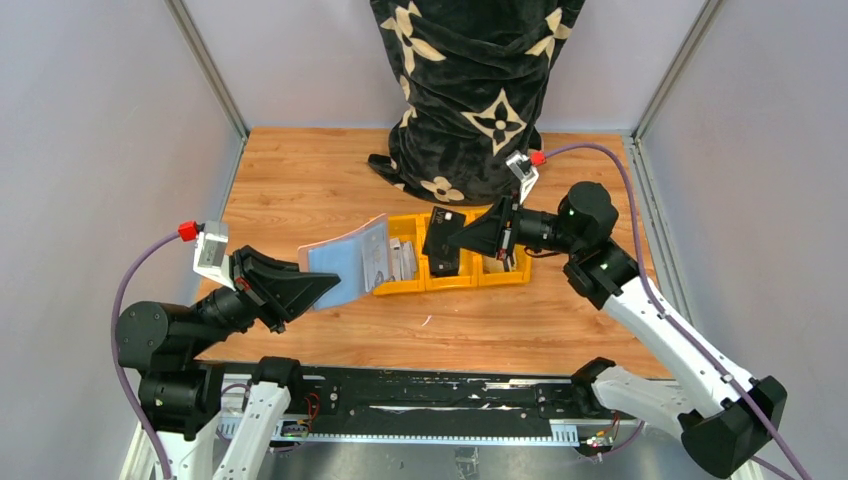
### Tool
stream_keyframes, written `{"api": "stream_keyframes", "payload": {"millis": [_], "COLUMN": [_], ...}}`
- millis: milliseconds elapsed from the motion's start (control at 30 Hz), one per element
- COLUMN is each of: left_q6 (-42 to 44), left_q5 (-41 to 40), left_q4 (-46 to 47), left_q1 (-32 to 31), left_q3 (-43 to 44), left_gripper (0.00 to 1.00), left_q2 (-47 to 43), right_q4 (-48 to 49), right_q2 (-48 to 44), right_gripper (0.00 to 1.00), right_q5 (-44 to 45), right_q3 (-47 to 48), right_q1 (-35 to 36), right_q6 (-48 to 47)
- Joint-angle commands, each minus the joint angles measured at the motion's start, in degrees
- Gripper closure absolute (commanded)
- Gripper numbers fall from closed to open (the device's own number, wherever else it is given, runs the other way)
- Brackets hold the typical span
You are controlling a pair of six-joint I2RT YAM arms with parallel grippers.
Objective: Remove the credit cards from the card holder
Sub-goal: Place the credit card in the storage box.
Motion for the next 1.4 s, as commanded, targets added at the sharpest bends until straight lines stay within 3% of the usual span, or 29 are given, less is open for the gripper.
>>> {"api": "stream_keyframes", "payload": {"millis": [0,167,400,733,1100,1300,1367], "left_q6": [4.64,3.91,3.67,2.37,1.97,0.62,0.53], "left_q5": [0.02,0.19,0.42,0.68,0.9,1.07,1.08], "left_q4": [-0.94,-0.06,-0.55,-0.5,-0.25,1.17,1.31], "left_q1": [-0.26,-0.26,-0.26,-0.26,-0.26,-0.26,-0.26], "left_q3": [1.63,1.58,2.15,2.58,2.89,3.24,3.39], "left_gripper": [1.0,1.0,1.0,1.0,1.0,1.0,1.0], "left_q2": [0.48,0.29,-0.58,-1.77,-2.21,-2.22,-2.22], "right_q4": [-28.07,-34.26,-34.36,-35.3,-32.7,-33.63,-34.73], "right_q2": [1.2,9.7,23.52,42.91,47.57,45.35,44.25], "right_gripper": [1.0,1.0,1.0,1.0,1.0,0.68,0.63], "right_q5": [13.02,22.04,30.13,31.12,34.3,39.22,41.01], "right_q3": [1.93,3.75,8.07,19.12,20.57,19.53,19.65], "right_q1": [-3.46,-3.7,-3.75,-2.42,0.77,1.69,2.1], "right_q6": [-14.95,-20.06,-22.46,-23.01,-20.95,-19.72,-19.7]}}
